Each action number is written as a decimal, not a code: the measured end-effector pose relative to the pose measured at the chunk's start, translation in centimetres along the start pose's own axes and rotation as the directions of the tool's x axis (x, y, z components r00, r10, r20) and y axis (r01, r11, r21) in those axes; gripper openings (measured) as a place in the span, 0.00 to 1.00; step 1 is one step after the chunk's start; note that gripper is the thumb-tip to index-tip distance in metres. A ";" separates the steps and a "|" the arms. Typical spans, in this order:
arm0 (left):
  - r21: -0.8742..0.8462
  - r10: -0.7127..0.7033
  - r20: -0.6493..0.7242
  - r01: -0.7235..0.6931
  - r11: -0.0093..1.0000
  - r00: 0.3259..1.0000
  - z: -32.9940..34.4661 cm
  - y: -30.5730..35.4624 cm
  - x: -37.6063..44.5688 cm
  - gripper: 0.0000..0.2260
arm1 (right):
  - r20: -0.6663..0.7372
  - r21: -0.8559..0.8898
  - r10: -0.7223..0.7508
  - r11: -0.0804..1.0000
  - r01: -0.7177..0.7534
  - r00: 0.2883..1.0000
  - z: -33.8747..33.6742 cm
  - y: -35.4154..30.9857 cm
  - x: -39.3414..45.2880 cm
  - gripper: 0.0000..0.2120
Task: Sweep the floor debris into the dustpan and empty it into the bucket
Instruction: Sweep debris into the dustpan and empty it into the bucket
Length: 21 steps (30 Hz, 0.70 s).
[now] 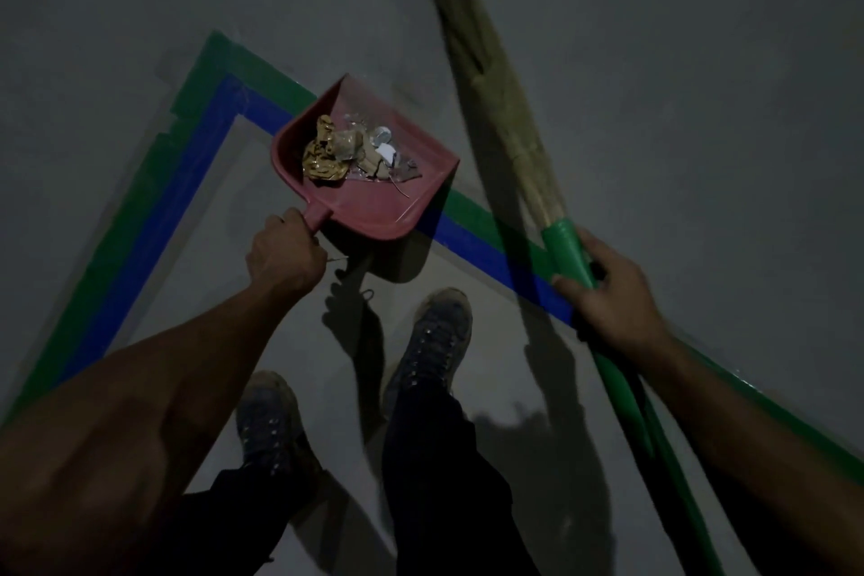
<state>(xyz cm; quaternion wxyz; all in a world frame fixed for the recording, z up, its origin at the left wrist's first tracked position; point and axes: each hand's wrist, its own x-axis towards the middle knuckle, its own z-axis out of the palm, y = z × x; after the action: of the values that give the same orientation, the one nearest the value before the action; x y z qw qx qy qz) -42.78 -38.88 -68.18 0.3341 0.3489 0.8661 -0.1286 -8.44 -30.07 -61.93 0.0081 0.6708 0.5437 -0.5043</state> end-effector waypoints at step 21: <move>-0.043 -0.052 0.035 0.053 0.998 0.998 -0.9 -2.8 0.4 0.14 | 0.190 -0.196 -0.010 0.979 0.047 0.982 3.1 -1.5 -2.5 0.33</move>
<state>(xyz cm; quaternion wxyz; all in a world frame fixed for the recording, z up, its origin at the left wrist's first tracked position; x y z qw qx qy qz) -45.38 -40.35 -67.82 0.3529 0.3163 0.8718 -0.1242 -11.38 -33.01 -60.92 0.1193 0.6082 0.5979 -0.5083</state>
